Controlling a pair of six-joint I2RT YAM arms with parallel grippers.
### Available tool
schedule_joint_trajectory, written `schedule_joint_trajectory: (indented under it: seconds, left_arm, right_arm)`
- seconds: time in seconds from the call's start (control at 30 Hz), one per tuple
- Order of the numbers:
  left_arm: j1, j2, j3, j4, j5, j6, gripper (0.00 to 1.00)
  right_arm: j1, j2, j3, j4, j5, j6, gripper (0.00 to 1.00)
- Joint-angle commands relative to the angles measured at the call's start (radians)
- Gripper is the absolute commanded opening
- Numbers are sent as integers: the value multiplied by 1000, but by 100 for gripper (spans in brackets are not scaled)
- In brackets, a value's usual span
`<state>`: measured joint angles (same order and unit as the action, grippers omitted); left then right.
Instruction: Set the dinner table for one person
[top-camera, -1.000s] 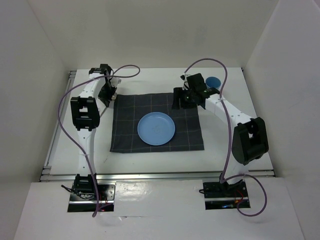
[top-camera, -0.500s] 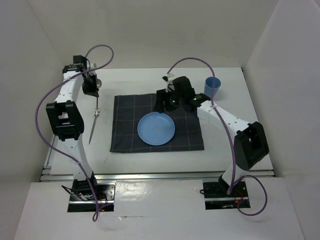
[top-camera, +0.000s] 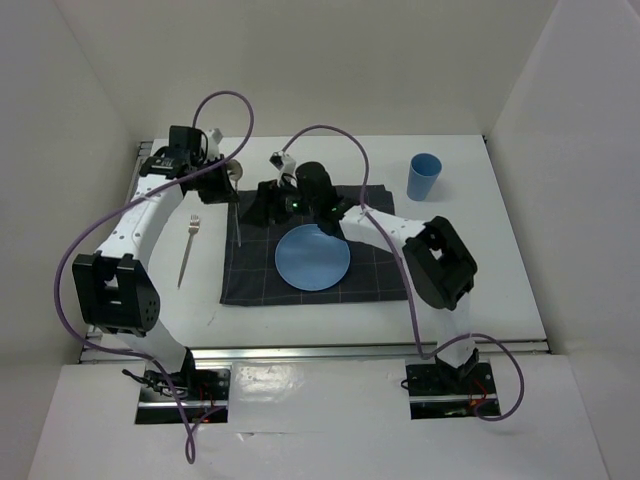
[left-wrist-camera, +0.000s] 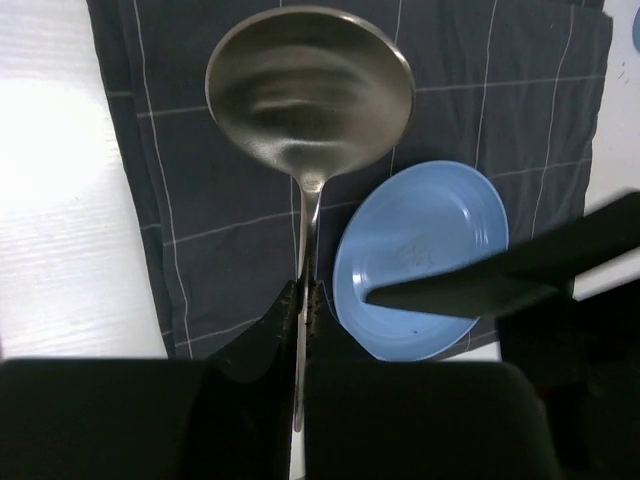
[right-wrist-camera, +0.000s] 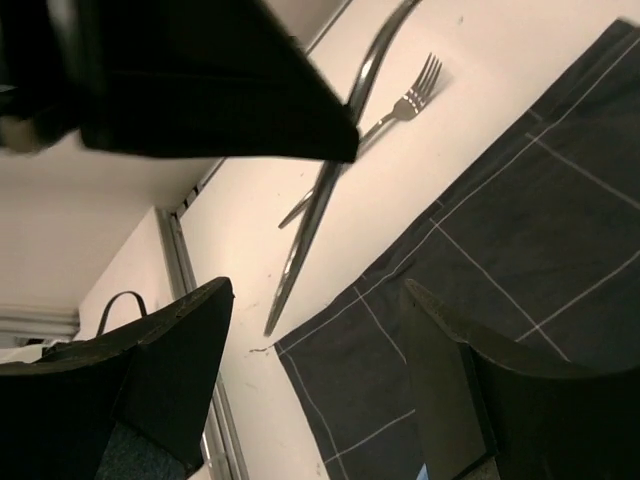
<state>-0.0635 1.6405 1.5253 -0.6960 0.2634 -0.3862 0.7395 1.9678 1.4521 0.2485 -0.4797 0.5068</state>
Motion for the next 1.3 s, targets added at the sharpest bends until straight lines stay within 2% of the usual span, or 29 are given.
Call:
schedule_joint_trajectory:
  seconds: [0.0,0.17,0.33,0.4,0.47,0.5,0.53,0.6,0.63,0.73,0.77,0.8,0.9,0.97,1.03,1.1,1.13,1.27]
  left_arm:
    - [-2,-34,7,59,7,-45,0]
    - [-30,-34,7,59,-33,-45,0]
    - [-30,-25,-2,69,-56,-45,0]
    - [-30,-25,-2,69,-56,-45,0]
    - [-30,-25,-2,69,-56,-45,0]
    - [-30,-25,-2,69,-56,-45,0]
    - [-30,-25,-2,69,-56,-45,0]
    - [-39,-25,-2,69,-56,-33,0]
    - [-39,-25,-2,69,-56,-19,0]
    - [-39,-25,50,44,-3,53,0]
    - [-39,-25,65,44,-3,69,5]
    - [-39,-34,82,29,-3,79,19]
    - [-30,-34,174,-38,-28,118,42]
    - [-19,-57,211,-54,-59,154,49]
    - [8,-79,222,-63,-121,193,59]
    - [63,-90,202,-63,-156,213,59]
    - [83,-90,185,-63,-167,222,59]
    - [175,-119,66,-53,-168,222,59]
  right_arm:
    - [11,51,73,113,-43,70,75]
    - [11,121,108,132,-69,140,67]
    - [11,154,109,210,-140,205,65]
    - [11,164,122,210,-140,216,59]
    - [11,187,131,210,-149,228,50]
    - [11,187,131,210,-149,242,43]
    - [11,187,131,210,-149,257,28]
    - [11,187,122,210,-149,268,17]
    - [11,175,105,210,-149,268,7]
    - [-3,123,71,201,-138,303,0]
    - [-21,109,61,192,-148,318,0]
    - [-34,79,48,181,-160,352,0]
    - [-103,-8,-36,163,-229,400,0]
    - [-174,-59,-76,114,-276,400,0]
    - [-257,-121,-111,-45,-374,331,0]
    - [-311,-170,-140,-188,-442,250,0]
    - [-365,-187,-162,-310,-456,167,0]
    - [-494,-260,-330,-459,-536,41,0]
